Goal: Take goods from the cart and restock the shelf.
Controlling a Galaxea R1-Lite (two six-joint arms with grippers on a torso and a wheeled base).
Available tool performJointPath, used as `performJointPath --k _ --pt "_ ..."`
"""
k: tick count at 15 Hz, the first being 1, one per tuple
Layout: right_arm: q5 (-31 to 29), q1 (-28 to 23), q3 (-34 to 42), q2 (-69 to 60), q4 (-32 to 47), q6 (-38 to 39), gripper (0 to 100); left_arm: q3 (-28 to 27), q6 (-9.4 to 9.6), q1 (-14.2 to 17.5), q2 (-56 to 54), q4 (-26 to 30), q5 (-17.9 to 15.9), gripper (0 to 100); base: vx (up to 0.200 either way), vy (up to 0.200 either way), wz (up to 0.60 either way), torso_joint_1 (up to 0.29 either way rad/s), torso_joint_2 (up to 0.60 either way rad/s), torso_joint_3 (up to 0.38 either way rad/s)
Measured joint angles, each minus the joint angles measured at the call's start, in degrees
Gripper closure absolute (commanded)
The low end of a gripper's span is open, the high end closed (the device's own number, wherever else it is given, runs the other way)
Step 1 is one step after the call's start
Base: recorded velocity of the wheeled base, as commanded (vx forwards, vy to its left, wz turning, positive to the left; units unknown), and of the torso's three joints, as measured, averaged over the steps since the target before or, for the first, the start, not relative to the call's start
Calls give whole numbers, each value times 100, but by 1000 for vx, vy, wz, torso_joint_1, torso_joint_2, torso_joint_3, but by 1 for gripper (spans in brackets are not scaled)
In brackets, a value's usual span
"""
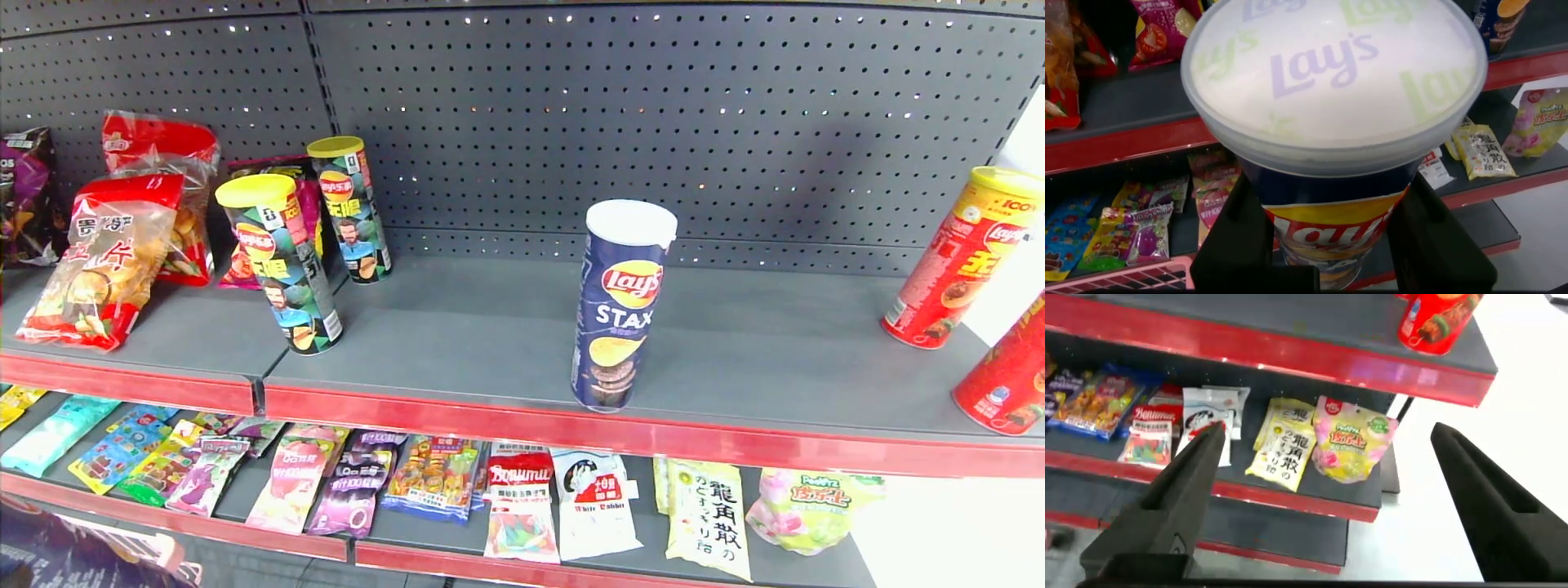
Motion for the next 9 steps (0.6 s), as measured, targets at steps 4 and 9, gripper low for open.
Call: performJointPath --k 4,9 --pt "328 -11 757 -90 -758 -128 0 34 -11 0 -39 0 2 100 0 0 0 0 0 0" --pt "514 -160 1435 -306 -1812 -87 0 91 -130 -6 -28 -7 -107 100 0 0 0 0 0 0"
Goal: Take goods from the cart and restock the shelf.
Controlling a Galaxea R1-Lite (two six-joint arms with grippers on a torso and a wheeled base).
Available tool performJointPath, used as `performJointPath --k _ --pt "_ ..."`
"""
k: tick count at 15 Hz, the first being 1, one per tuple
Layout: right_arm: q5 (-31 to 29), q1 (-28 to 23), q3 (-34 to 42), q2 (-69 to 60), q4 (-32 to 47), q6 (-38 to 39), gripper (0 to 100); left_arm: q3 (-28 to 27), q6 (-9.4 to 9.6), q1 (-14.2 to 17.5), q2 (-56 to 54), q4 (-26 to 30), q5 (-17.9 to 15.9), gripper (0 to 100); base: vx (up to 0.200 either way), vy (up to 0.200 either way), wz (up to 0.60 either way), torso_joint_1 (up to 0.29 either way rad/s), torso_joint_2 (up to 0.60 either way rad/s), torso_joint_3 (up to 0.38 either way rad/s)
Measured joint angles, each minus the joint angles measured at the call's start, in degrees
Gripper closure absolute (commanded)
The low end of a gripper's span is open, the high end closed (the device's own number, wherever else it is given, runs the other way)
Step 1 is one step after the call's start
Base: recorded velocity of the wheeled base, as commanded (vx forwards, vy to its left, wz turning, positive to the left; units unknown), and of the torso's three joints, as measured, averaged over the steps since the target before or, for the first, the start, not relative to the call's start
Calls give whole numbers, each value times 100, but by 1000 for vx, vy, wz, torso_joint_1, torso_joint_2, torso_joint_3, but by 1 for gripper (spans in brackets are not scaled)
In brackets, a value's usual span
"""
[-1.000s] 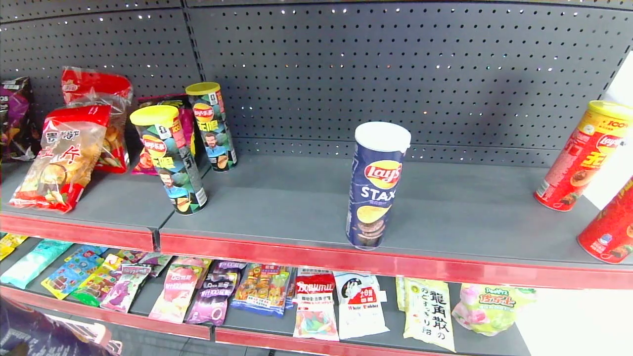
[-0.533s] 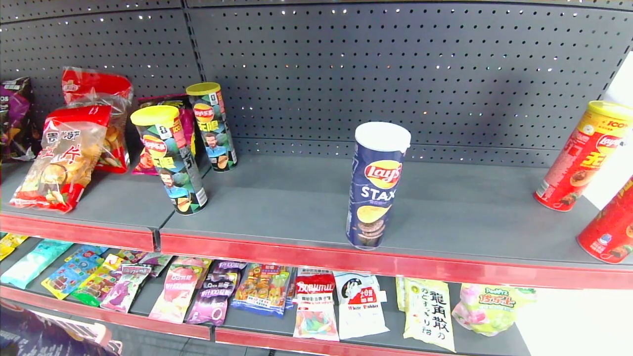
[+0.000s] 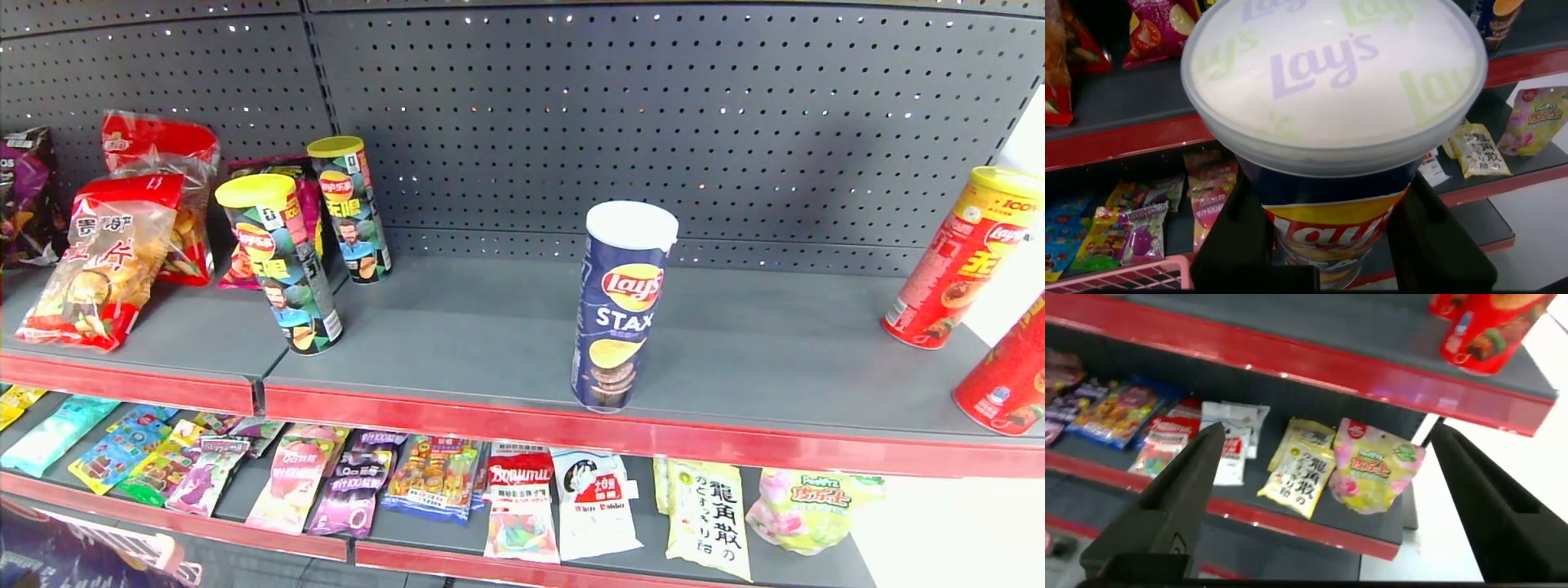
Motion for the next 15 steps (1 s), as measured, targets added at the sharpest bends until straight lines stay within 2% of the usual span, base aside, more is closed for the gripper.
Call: performJointPath --k 3,6,8,10,11,13,15 --pt "-350 -83 87 -157 -110 -80 0 160 -67 4 -44 11 -16 100 0 0 0 0 0 0" --pt "-791 -87 179 -190 -279 646 0 207 -78 1 -79 0 -24 100 0 0 0 0 0 0" --pt "-583 -89 268 -199 -540 514 0 212 -77 4 -158 0 -145 100 0 0 0 0 0 0" --pt "-26 -89 334 -204 -623 522 0 205 -74 6 -300 5 -205 100 0 0 0 0 0 0" --pt "-110 -91 336 -206 -581 627 0 177 -72 1 -350 5 -196 100 0 0 0 0 0 0" --pt "-55 -89 380 -208 -722 341 0 28 -69 6 -383 -1 -152 100 0 0 0 0 0 0" --pt "-41 -87 463 -211 -814 501 0 -46 -67 6 -394 7 -112 100 0 0 0 0 0 0"
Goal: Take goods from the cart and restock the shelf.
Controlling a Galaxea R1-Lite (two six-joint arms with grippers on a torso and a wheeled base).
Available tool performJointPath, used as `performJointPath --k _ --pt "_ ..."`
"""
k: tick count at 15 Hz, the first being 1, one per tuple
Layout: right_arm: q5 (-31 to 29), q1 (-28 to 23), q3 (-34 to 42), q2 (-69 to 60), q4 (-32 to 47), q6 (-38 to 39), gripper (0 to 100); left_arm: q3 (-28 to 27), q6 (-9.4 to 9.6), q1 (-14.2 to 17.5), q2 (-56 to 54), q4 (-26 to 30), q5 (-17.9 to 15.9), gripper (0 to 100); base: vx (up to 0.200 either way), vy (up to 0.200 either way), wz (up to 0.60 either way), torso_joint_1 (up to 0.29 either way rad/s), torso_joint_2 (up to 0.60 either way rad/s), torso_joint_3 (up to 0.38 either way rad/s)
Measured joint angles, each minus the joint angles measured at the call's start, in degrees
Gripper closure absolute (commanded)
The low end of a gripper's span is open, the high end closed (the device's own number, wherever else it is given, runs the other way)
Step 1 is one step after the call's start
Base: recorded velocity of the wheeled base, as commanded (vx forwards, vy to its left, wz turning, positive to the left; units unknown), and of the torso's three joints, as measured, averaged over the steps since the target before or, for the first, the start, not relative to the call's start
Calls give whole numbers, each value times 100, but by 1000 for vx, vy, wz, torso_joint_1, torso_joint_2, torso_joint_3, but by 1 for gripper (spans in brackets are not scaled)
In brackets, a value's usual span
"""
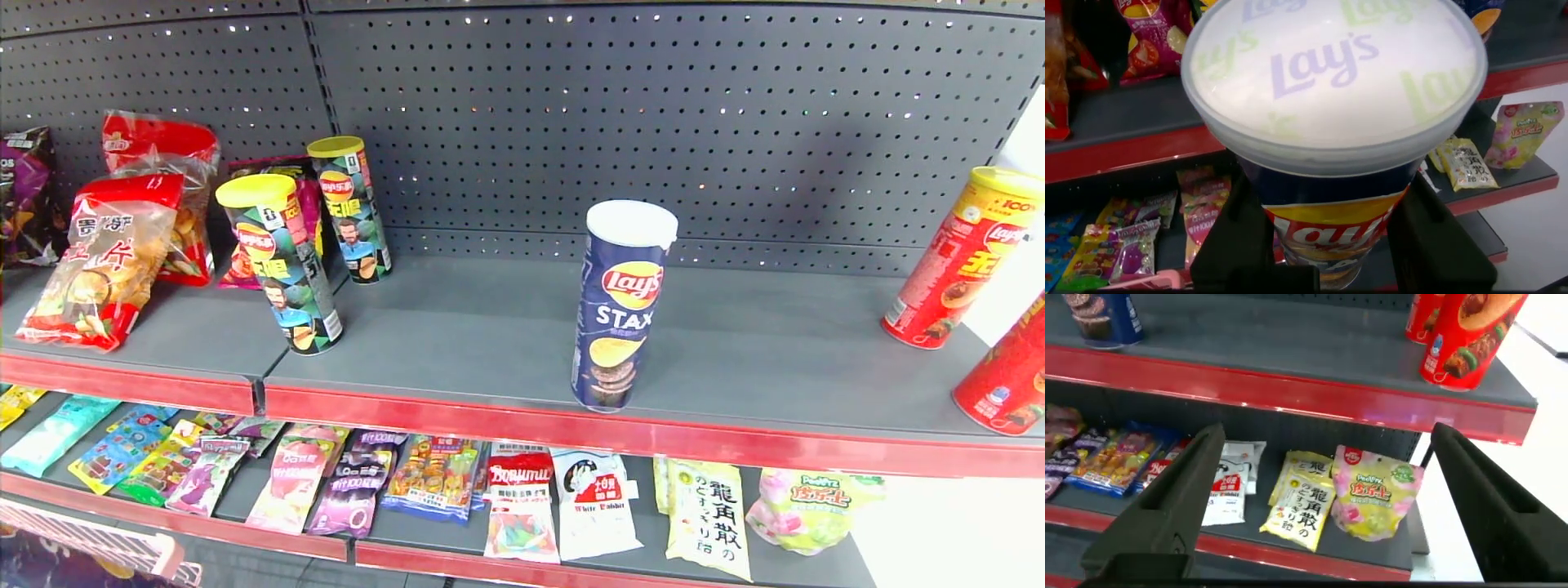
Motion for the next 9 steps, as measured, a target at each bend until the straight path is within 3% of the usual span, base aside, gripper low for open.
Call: performJointPath --k 7,9 --pt "-4 6 28 23 234 362 0 -56 6 0 105 -5 41 100 0 0 0 0 0 0" --pt "-17 6 30 23 236 357 0 -122 6 0 210 -9 39 100 0 0 -600 7 2 7"
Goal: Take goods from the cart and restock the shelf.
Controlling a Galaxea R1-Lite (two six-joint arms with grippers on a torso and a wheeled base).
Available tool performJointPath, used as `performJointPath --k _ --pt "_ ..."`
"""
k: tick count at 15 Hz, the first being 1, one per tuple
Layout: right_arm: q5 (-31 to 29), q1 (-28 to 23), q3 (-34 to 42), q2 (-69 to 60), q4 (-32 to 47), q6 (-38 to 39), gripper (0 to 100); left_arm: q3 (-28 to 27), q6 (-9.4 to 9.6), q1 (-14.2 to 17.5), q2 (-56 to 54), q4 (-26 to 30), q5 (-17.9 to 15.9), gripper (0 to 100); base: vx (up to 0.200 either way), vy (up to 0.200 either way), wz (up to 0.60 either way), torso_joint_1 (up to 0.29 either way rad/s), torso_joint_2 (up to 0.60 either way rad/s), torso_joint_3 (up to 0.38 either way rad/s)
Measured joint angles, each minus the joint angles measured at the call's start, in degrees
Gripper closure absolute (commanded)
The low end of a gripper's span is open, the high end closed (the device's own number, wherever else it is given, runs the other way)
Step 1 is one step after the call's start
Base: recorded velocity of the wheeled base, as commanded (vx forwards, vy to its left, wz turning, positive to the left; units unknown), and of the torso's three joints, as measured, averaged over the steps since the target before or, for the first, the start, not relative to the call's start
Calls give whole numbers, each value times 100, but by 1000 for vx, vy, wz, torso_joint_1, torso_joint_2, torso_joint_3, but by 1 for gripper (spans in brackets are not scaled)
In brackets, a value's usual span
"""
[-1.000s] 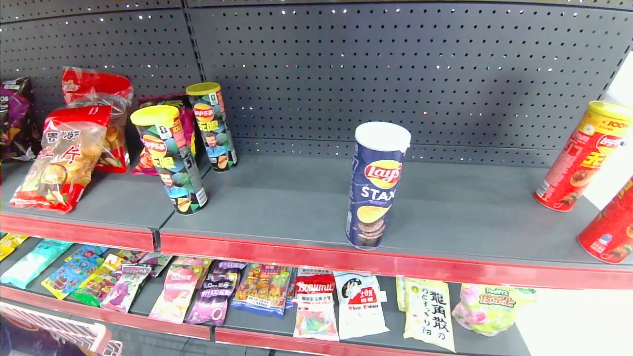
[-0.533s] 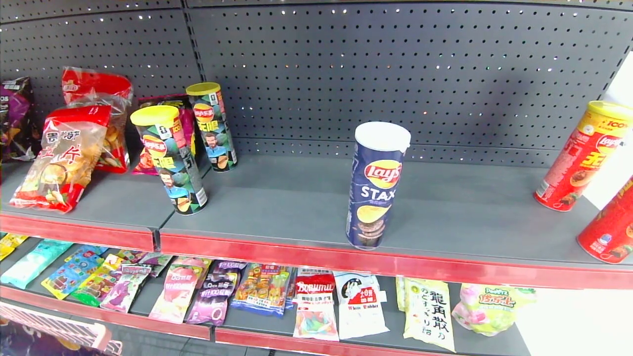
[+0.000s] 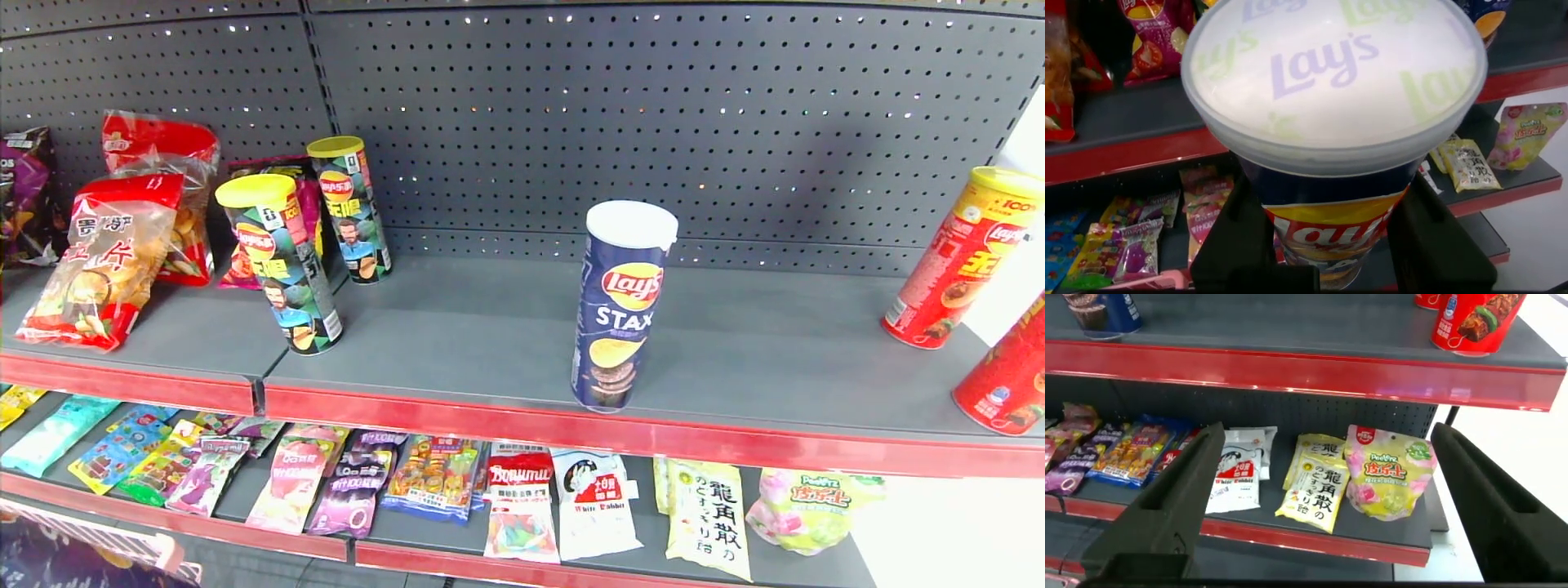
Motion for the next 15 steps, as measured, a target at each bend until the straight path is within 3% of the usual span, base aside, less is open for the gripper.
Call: performJointPath --k 7,15 --pt "-2 -2 -2 0 0 5 0 -157 -9 0 245 -38 21 100 0 0 -600 2 4 0" --pt "-2 -2 -5 0 0 16 0 -516 -145 6 680 -51 271 100 0 0 0 0 0 0"
